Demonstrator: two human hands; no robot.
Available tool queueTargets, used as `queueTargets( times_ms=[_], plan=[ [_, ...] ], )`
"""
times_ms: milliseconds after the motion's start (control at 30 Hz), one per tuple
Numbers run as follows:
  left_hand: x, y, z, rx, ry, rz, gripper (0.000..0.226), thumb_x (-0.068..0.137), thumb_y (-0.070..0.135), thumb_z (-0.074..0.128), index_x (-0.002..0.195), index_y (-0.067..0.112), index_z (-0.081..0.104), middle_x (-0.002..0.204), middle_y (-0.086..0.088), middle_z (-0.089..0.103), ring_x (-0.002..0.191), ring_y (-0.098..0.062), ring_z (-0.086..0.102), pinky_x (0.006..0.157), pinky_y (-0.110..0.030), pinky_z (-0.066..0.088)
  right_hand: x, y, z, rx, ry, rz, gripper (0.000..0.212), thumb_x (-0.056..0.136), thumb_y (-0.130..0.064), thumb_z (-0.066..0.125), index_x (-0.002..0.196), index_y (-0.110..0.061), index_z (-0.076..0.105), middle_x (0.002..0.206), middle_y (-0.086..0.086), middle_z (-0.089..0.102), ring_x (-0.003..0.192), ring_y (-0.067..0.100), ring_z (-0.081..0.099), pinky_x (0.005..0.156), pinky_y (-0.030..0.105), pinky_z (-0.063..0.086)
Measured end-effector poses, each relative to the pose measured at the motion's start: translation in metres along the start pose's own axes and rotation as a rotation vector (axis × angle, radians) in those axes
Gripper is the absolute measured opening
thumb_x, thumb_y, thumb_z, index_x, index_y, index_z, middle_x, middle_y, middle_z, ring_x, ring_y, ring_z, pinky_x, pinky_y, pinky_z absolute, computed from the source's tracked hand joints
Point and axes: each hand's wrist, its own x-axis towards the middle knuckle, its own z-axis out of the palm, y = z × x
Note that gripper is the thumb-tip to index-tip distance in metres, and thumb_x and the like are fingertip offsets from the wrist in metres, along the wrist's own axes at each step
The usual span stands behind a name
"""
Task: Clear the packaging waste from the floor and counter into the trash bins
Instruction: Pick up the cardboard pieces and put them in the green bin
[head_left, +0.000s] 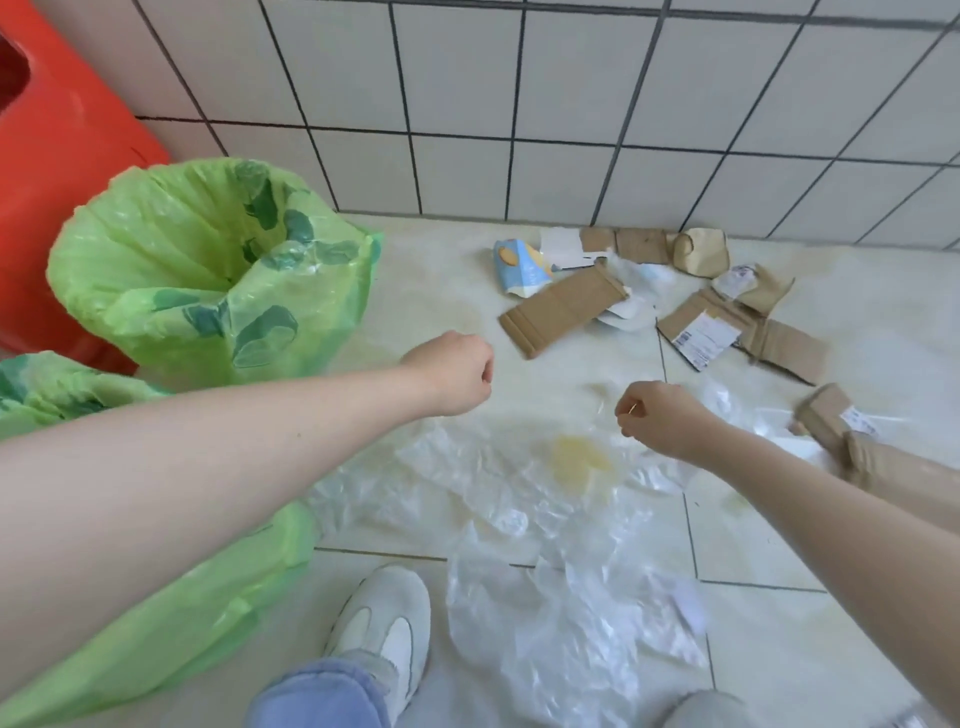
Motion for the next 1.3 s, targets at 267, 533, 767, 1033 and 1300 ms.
queueTargets(
  times_ms=[267, 533, 767, 1033, 1300],
  plan=[
    [0.058, 0.037, 0.015, 0.197, -0.041, 0.064, 0.026, 0.088, 0.018, 0.048, 0.112, 0.014, 0.058, 0.121, -0.007, 0.055, 0.114, -0.028, 0.052, 0.088, -0.034, 0.048, 0.028, 0.038, -0.016, -0.019, 0.089, 0.09, 0.015, 0.087, -0.02, 0.049, 0.096, -0.016, 0.06, 0.098, 0.005, 0.063, 0.085, 0.024, 0.058, 0.072, 0.032, 0.05],
    [0.103, 0.038, 0.034, 0.173, 0.028, 0.004, 0.042, 0.089, 0.025, 0.052, 0.128, 0.014, 0.041, 0.135, -0.007, 0.038, 0.122, -0.029, 0.038, 0.091, -0.04, 0.044, 0.071, 0.055, -0.031, -0.009, 0.179, 0.101, 0.033, 0.09, -0.026, 0.054, 0.119, -0.009, 0.054, 0.118, 0.01, 0.057, 0.109, 0.028, 0.053, 0.085, 0.032, 0.043],
    [0.149, 0.034, 0.042, 0.151, 0.097, 0.001, 0.052, 0.09, 0.034, 0.053, 0.134, 0.01, 0.036, 0.144, -0.008, 0.029, 0.127, -0.032, 0.032, 0.098, -0.04, 0.04, 0.098, 0.085, -0.04, -0.087, 0.228, 0.264, 0.054, 0.09, -0.034, 0.055, 0.132, -0.005, 0.039, 0.134, 0.02, 0.039, 0.123, 0.04, 0.038, 0.101, 0.041, 0.032],
    [0.199, 0.022, 0.033, 0.305, 0.278, 0.056, 0.059, 0.092, 0.039, 0.05, 0.141, 0.015, 0.029, 0.156, -0.006, 0.007, 0.139, -0.034, 0.015, 0.106, -0.041, 0.024, 0.121, 0.105, -0.045, -0.118, 0.22, 0.185, 0.074, 0.089, -0.049, 0.053, 0.148, -0.021, 0.018, 0.153, 0.013, 0.018, 0.135, 0.042, 0.025, 0.111, 0.044, 0.022],
    [0.235, -0.004, 0.014, 0.26, 0.109, -0.036, 0.075, 0.09, 0.041, 0.052, 0.149, 0.021, 0.01, 0.159, -0.004, 0.004, 0.145, -0.031, 0.0, 0.112, -0.047, 0.018, 0.12, 0.096, -0.032, -0.194, 0.219, 0.152, 0.059, 0.086, -0.056, 0.052, 0.133, -0.023, 0.04, 0.144, 0.008, 0.032, 0.131, 0.041, 0.031, 0.11, 0.045, 0.029]
  ],
)
